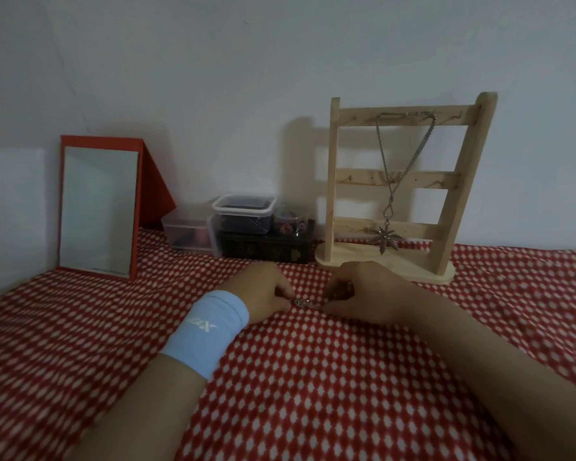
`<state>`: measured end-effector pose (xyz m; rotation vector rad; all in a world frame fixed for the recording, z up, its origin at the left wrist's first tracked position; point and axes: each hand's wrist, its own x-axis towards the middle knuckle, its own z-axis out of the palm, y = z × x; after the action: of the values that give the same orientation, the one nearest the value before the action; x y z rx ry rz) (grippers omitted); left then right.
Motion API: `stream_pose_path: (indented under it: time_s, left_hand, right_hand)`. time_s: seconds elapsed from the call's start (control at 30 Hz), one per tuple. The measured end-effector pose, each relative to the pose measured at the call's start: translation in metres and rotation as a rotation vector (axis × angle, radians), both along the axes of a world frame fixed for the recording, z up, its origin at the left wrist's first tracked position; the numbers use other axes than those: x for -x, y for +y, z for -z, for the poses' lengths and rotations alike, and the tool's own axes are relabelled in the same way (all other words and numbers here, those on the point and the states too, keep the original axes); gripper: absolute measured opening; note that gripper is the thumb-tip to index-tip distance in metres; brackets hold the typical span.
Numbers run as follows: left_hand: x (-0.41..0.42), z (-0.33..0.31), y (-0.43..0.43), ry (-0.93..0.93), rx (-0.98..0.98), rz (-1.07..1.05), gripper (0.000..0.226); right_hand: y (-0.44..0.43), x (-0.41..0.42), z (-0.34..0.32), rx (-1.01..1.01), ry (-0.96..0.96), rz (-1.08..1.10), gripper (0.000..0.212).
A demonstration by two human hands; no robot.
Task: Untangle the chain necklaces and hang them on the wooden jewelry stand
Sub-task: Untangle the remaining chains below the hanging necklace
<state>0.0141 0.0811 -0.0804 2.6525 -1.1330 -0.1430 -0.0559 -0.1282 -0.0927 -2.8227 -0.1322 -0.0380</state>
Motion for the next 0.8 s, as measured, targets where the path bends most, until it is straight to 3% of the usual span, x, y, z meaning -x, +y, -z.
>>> stream_pose_path:
  time_s: [0.1, 0.3, 0.47, 0.57, 0.7, 0.8]
  left_hand:
    - [-0.005, 0.004, 0.004, 0.011, 0.041, -0.037, 0.012]
    - [-0.009, -0.005, 0.013, 0.131, -0.158, -0.158, 0.039]
    - [-0.005, -0.011, 0.013, 0.106, -0.265, -0.206, 0.035]
    - [0.002, -0.012, 0.0, 0.04, -0.11, -0.138, 0.022]
    - [0.011, 0.0, -0.016, 0.185, 0.124, -0.052, 0.023]
    - [0.009, 0.01, -0.019, 0.255, 0.353, -0.048, 0.009]
  right_hand:
    - [-0.007, 0.0, -0.006, 0.106, 0.033, 0.055, 0.028]
    - [-0.008, 0.004, -0.016, 0.319, 0.039, 0.105, 0.023]
    - [0.002, 0.002, -0.005, 0.164, -0.077, -0.073, 0.035]
    - [0.004, -0.001, 0.002, 0.071, -0.096, -0.165, 0.02]
    - [0.003, -0.001, 0.005, -0.046, -0.094, -0.113, 0.012]
    - [0.002, 0.0, 0.004, -0.227, -0.118, -0.036, 0.011]
